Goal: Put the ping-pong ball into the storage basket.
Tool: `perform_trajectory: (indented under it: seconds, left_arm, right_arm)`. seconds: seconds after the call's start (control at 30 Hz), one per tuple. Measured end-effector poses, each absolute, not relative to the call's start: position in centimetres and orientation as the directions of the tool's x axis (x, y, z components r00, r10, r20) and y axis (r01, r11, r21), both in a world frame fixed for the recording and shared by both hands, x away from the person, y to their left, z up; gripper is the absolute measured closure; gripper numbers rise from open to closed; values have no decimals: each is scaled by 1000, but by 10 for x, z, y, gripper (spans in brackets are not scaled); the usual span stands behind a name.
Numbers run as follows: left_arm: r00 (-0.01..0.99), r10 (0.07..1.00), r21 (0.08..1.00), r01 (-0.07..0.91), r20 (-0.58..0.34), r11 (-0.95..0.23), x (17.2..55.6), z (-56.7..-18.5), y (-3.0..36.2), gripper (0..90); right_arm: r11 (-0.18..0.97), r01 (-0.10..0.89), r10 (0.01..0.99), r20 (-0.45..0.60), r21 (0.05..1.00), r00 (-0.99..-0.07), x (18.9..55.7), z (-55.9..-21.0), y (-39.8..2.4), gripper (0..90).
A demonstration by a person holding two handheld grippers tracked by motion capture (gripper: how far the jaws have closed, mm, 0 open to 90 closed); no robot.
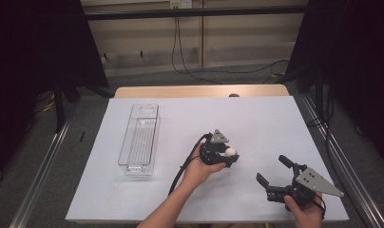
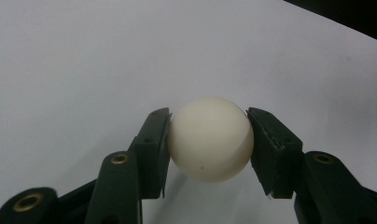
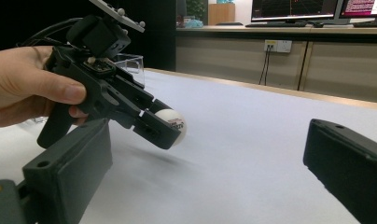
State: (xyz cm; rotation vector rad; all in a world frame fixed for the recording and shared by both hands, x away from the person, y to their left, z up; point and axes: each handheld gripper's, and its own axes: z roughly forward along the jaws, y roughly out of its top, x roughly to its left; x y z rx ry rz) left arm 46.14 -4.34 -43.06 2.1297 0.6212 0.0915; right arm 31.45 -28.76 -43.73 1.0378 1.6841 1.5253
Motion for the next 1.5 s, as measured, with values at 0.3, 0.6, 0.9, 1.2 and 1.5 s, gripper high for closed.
perform_trajectory:
  seconds: [0.3, 0.6, 0.9, 1.2, 1.5]
  left_arm:
    - [856, 487, 788, 417, -173, -453, 462, -432, -32, 511]
    - [847, 499, 792, 428, -183, -435, 462, -427, -21, 512]
    - [833, 519, 794, 443, -192, -416, 463, -427, -11, 512]
    - [822, 537, 786, 454, -189, -420, 463, -426, 1, 511]
    - [812, 549, 787, 466, -199, -404, 463, -422, 12, 511]
  right_arm:
    - [17, 136, 872, 52, 991, -486, 314, -437, -287, 7]
    - [26, 138, 866, 47, 990, -498, 315, -437, -287, 7]
    - [21, 133, 869, 48, 991, -492, 315, -437, -286, 7]
    - [24, 140, 866, 49, 990, -498, 315, -437, -286, 7]
    - [26, 140, 866, 48, 990, -497, 316, -438, -285, 7]
